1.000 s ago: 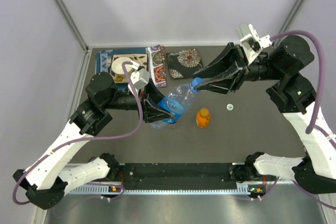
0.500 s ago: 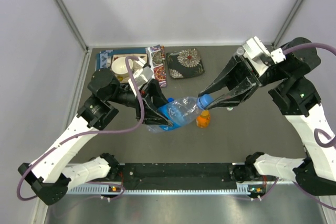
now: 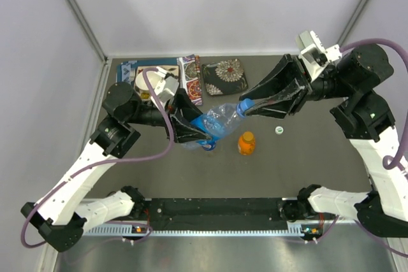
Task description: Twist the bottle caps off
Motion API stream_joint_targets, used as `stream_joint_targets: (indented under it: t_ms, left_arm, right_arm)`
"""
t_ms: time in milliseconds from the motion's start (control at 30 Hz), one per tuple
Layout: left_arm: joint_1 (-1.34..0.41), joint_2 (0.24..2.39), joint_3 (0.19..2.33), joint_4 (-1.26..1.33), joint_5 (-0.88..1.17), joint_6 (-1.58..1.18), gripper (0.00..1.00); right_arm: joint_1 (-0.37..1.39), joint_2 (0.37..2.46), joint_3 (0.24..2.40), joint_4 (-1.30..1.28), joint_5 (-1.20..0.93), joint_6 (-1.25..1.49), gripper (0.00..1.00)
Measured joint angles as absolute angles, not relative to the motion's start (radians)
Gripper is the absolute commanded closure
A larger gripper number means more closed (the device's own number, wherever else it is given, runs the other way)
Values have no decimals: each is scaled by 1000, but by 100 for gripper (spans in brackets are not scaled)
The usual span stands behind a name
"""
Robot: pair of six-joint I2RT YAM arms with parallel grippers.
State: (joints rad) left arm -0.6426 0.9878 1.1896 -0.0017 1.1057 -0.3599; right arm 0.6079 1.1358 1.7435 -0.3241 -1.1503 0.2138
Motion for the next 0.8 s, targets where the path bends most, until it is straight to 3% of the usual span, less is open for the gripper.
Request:
stream_joint_targets:
  t_ms: [500,633,800]
  left_arm:
    - [-620,966,1180,-86,1001,-279,56]
    - [-617,944,1172,-102,949,-258,54]
    - [-616,892,1145,-107,854,-240,54]
  right_arm:
    - [558,1031,1728,-361,-868,203,100]
    - [554,972,1659,-392,-603,181,100]
    - [551,931,1472,-496,7,220,100]
